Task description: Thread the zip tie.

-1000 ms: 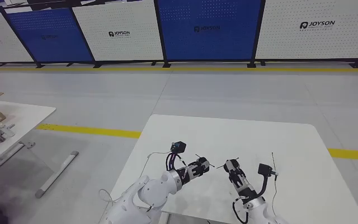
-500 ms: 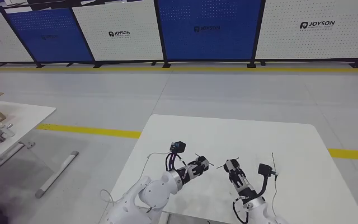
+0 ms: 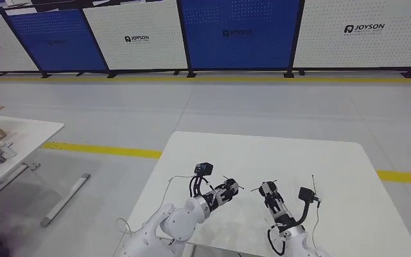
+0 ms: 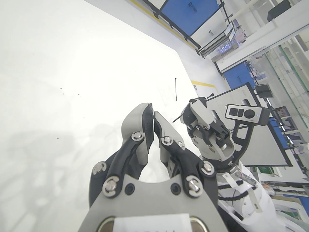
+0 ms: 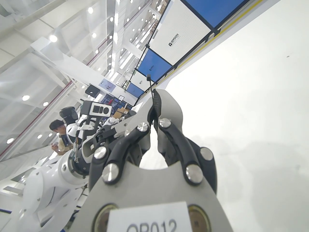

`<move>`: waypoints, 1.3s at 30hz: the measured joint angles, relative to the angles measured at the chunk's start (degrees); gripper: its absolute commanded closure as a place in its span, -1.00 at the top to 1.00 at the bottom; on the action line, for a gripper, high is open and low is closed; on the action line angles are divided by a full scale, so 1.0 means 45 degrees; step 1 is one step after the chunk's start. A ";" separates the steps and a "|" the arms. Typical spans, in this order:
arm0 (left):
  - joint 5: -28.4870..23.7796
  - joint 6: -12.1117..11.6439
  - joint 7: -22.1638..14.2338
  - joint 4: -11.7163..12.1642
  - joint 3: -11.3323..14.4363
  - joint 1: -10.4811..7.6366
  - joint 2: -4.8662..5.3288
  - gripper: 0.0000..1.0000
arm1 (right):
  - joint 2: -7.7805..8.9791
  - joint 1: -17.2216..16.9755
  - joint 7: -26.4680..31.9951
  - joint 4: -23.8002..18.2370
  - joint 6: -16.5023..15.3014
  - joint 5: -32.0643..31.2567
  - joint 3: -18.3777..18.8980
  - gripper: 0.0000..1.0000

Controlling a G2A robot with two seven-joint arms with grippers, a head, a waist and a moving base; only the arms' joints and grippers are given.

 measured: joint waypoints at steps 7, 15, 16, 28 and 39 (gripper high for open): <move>0.0000 0.0000 0.0000 0.0000 0.0000 0.0000 0.0000 -1.00 | -0.0097 0.0187 0.0145 0.0138 0.0423 -0.0214 -0.0251 -1.00; -0.0070 0.0032 0.0036 0.0035 0.0008 0.0007 -0.0008 -1.00 | -0.0096 0.0185 0.0141 0.0136 0.0417 -0.0213 -0.0250 -1.00; -0.0165 0.0119 0.0087 0.0077 0.0015 0.0001 -0.0021 -1.00 | -0.0096 0.0185 0.0141 0.0136 0.0417 -0.0213 -0.0250 -1.00; -0.0556 0.1152 0.0254 0.0170 0.0216 -0.0171 -0.0122 -1.00 | -0.0096 0.0185 0.0141 0.0136 0.0418 -0.0213 -0.0250 -1.00; -0.1394 0.0896 0.0437 0.0108 0.0177 -0.0095 -0.0177 -1.00 | -0.0096 0.0185 0.0141 0.0136 0.0418 -0.0213 -0.0250 -1.00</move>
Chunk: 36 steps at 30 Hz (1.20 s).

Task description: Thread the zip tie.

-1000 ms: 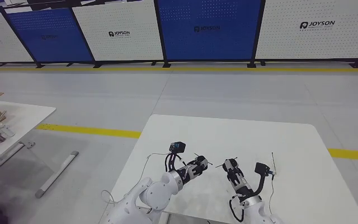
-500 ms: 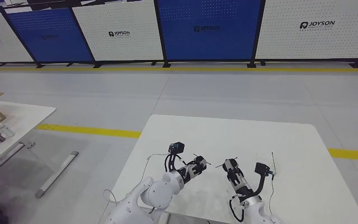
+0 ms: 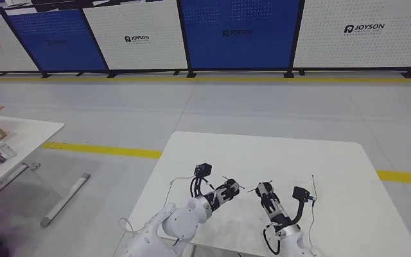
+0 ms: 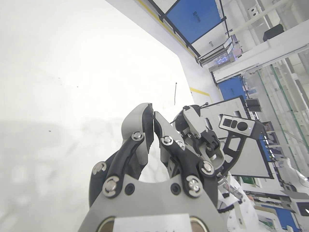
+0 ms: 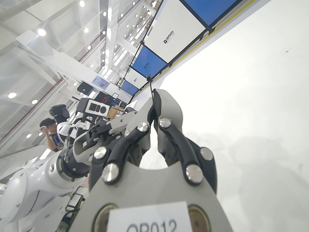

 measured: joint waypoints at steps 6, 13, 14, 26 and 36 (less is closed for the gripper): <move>0.0014 0.0006 0.0008 0.0003 -0.0001 -0.0001 0.0000 -1.00 | -0.0031 -0.0023 -0.0109 -0.0015 0.0004 0.0099 0.0084 -1.00; 0.0014 0.0006 0.0008 0.0004 -0.0001 -0.0001 0.0000 -1.00 | -0.0206 0.0226 -0.0167 0.0271 -0.0077 0.0442 0.0103 -1.00; 0.0014 0.0006 0.0008 0.0003 -0.0001 -0.0001 0.0000 -1.00 | -0.0244 0.0335 -0.0151 0.0389 0.0040 0.0337 0.0046 -1.00; 0.0013 0.0006 0.0007 0.0003 -0.0001 -0.0001 0.0000 -1.00 | -0.0363 0.0460 -0.0093 0.0541 0.0246 0.0193 -0.0093 -1.00; 0.0013 0.0006 0.0007 0.0003 -0.0001 -0.0001 0.0000 -1.00 | -0.0485 0.0316 -0.0144 0.0638 -0.0221 0.0078 0.0058 -1.00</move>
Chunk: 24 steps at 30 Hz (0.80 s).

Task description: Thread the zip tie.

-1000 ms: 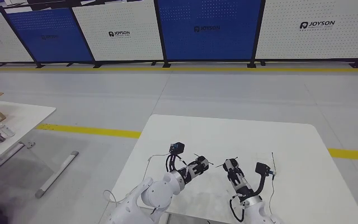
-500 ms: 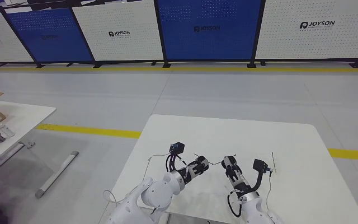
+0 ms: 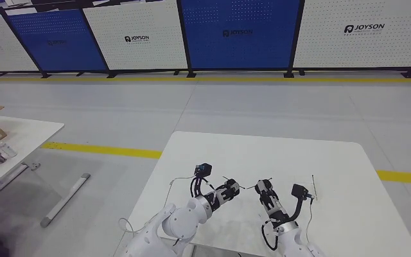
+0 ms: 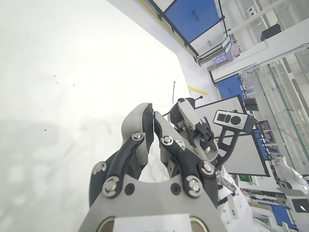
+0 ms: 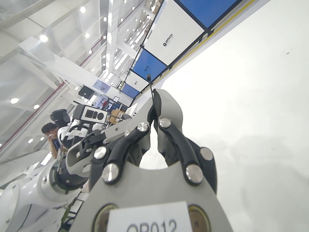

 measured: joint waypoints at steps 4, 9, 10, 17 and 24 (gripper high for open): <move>0.0000 0.0000 0.0000 0.0000 0.0000 0.0000 0.0000 -1.00 | -0.0036 -0.0033 0.0112 -0.0059 -0.0033 -0.0031 0.0087 -1.00; 0.0000 0.0000 0.0000 0.0000 0.0000 0.0000 0.0000 -1.00 | -0.0090 -0.0070 0.0250 -0.0107 -0.0081 -0.0064 0.0157 -1.00; 0.0000 0.0000 0.0000 0.0000 0.0000 0.0000 0.0000 -1.00 | -0.0100 -0.0075 0.0269 -0.0104 -0.0071 -0.0082 0.0163 -1.00; 0.0000 0.0000 0.0000 0.0000 0.0000 0.0000 0.0000 -1.00 | -0.0216 0.0022 0.0407 -0.0012 0.0144 -0.0249 0.0106 -1.00; 0.0000 0.0000 0.0000 0.0000 0.0000 0.0000 0.0000 -1.00 | -0.0332 0.0083 0.0337 0.0062 0.0344 -0.0522 0.0031 -1.00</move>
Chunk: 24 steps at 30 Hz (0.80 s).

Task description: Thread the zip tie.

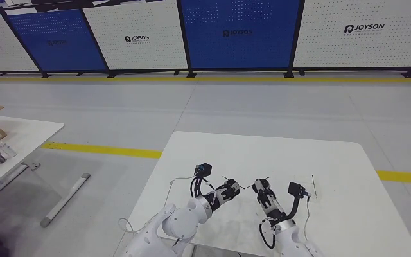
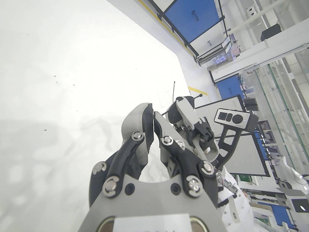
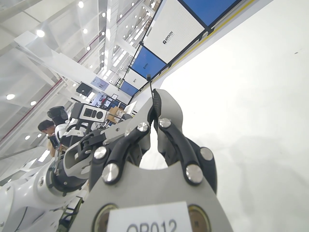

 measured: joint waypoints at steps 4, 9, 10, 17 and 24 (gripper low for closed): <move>0.0000 0.0000 0.0000 0.0000 0.0000 0.0000 0.0000 -1.00 | -0.0072 0.0021 -0.0018 0.0062 0.0108 -0.0132 -0.0084 -1.00; 0.0000 0.0000 0.0000 0.0000 0.0000 0.0000 0.0000 -1.00 | -0.0100 0.0030 -0.0023 0.0084 0.0124 -0.0130 -0.0093 -1.00; 0.0000 0.0000 0.0000 0.0000 0.0000 0.0000 0.0000 -1.00 | -0.0100 0.0030 -0.0023 0.0084 0.0124 -0.0129 -0.0092 -1.00; 0.0000 0.0000 0.0000 0.0000 0.0000 0.0000 0.0000 -1.00 | -0.0109 -0.0054 0.0003 0.0024 0.0088 -0.0010 0.0012 -1.00; 0.0000 0.0000 0.0000 0.0000 0.0000 0.0000 0.0000 -1.00 | -0.0131 -0.0288 -0.0033 -0.0045 -0.0122 0.0044 0.0308 -1.00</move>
